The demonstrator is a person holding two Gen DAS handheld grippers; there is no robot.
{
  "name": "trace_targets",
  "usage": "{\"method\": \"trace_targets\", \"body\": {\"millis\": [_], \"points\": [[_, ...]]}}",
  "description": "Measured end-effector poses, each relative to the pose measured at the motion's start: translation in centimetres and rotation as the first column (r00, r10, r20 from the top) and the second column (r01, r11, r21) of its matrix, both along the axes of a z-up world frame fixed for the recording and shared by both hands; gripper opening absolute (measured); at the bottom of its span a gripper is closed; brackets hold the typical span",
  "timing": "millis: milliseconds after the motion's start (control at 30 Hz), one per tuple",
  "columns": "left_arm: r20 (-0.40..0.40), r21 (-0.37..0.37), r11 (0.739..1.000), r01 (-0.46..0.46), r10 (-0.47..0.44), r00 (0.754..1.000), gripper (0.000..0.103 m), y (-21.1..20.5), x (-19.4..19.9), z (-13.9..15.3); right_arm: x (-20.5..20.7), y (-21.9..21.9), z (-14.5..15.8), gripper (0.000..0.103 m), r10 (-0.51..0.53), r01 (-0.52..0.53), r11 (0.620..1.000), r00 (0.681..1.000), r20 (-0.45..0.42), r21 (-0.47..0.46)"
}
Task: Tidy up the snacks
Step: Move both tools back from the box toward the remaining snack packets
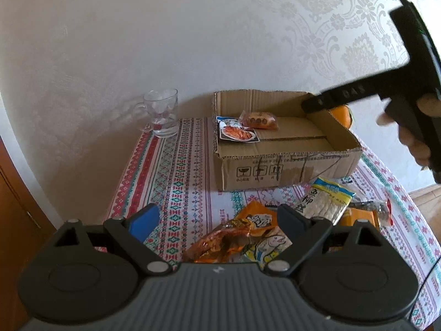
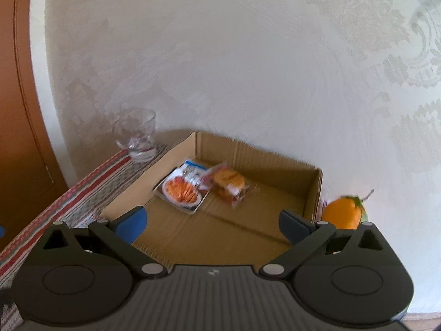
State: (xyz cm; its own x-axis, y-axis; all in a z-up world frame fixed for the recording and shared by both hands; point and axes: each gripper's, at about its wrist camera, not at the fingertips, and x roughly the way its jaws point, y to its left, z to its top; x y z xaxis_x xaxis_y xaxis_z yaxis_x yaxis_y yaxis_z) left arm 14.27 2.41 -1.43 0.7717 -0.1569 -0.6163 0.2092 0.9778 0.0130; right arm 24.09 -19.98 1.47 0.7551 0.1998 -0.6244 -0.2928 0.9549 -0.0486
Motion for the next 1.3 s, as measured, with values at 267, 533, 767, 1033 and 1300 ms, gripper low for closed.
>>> {"method": "trace_targets", "body": {"millis": [267,533,767,1033,1300], "points": [[-0.021,-0.006,1.000,0.003,-0.004,1.000,0.093,0.3,-1.3,-0.9,-4.4,-0.4,-2.4,0.103,0.010,-0.009,0.999,0.999,-0.033,0.054],[-0.062,-0.027,1.000,-0.008,0.006,0.998,0.093,1.0,-2.0,-2.3,-8.5,-0.1,-5.3,0.103,0.024,-0.017,0.996,0.996,-0.090,0.082],[-0.065,0.018,1.000,-0.013,0.014,0.998,0.093,1.2,-2.5,-2.9,-12.2,0.9,-6.8,0.103,0.064,-0.053,0.993,0.991,-0.115,0.102],[-0.073,-0.024,0.998,-0.053,0.051,0.996,0.093,2.0,-2.6,-2.8,-14.6,2.6,-8.6,0.103,0.196,-0.181,0.978,0.968,-0.157,0.108],[-0.084,-0.021,0.999,-0.043,0.041,0.996,0.093,1.9,-2.9,-2.9,-13.0,4.5,-10.2,0.103,0.240,-0.234,0.971,0.948,-0.210,0.052]]}}
